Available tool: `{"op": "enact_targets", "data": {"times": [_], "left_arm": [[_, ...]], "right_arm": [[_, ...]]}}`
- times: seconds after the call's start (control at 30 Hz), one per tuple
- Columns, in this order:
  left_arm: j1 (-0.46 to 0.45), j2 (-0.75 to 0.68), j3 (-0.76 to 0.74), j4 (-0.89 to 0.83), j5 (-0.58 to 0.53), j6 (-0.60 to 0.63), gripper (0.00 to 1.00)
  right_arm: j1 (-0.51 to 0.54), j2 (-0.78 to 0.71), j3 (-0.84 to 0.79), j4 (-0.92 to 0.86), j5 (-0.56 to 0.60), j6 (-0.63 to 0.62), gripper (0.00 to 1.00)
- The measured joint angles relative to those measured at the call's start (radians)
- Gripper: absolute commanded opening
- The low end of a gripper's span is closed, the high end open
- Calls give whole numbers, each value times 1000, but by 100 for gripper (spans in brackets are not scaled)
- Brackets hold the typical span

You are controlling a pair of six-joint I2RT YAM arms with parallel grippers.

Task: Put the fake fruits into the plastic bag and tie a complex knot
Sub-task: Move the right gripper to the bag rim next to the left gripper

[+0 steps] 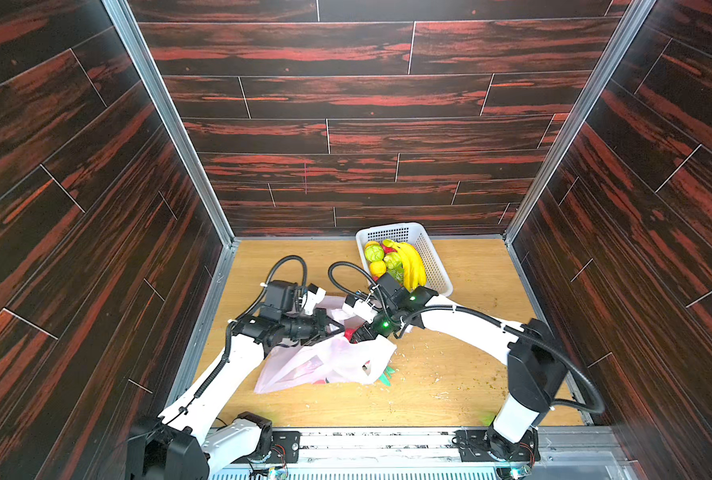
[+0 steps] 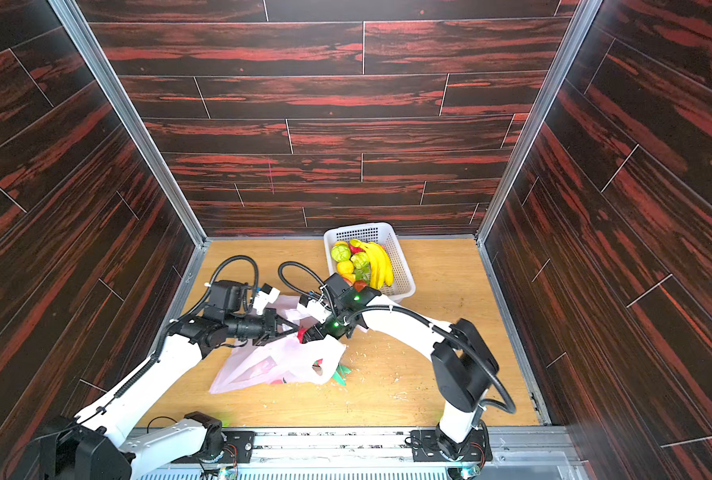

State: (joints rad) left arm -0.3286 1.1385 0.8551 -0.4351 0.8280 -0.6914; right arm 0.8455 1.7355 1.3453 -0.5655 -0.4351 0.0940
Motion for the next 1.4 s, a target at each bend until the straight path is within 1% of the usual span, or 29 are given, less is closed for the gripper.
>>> {"op": "enact_targets", "data": {"times": [0.23, 0.37, 0.63, 0.83, 0.93, 0.97, 1.03, 1.17, 1.4], "left_arm": [[-10, -6, 7, -14, -22, 7, 0], [-10, -14, 7, -21, -27, 13, 0], [-10, -14, 7, -20, -28, 14, 0], [-10, -14, 7, -8, -35, 6, 0], [-10, -16, 7, 3, -53, -10, 0], [-10, -20, 5, 13, -63, -22, 0], [-8, -34, -6, 41, -75, -50, 0], [10, -72, -42, 100, -80, -109, 0], [48, -107, -88, 135, -87, -151, 0]], "right_arm": [[-64, 6, 8, 38, 0, 71, 46], [-90, 37, 50, 52, 1, 93, 46], [-95, 74, 77, 102, -2, 162, 46], [-86, 103, 56, 211, -1, 266, 49], [-70, 108, 35, 275, 1, 317, 59], [-64, 108, 27, 293, 1, 327, 64], [-49, 108, 19, 320, 2, 336, 69], [-32, 113, 1, 398, -7, 349, 74], [-13, 145, 1, 470, -9, 358, 81]]}}
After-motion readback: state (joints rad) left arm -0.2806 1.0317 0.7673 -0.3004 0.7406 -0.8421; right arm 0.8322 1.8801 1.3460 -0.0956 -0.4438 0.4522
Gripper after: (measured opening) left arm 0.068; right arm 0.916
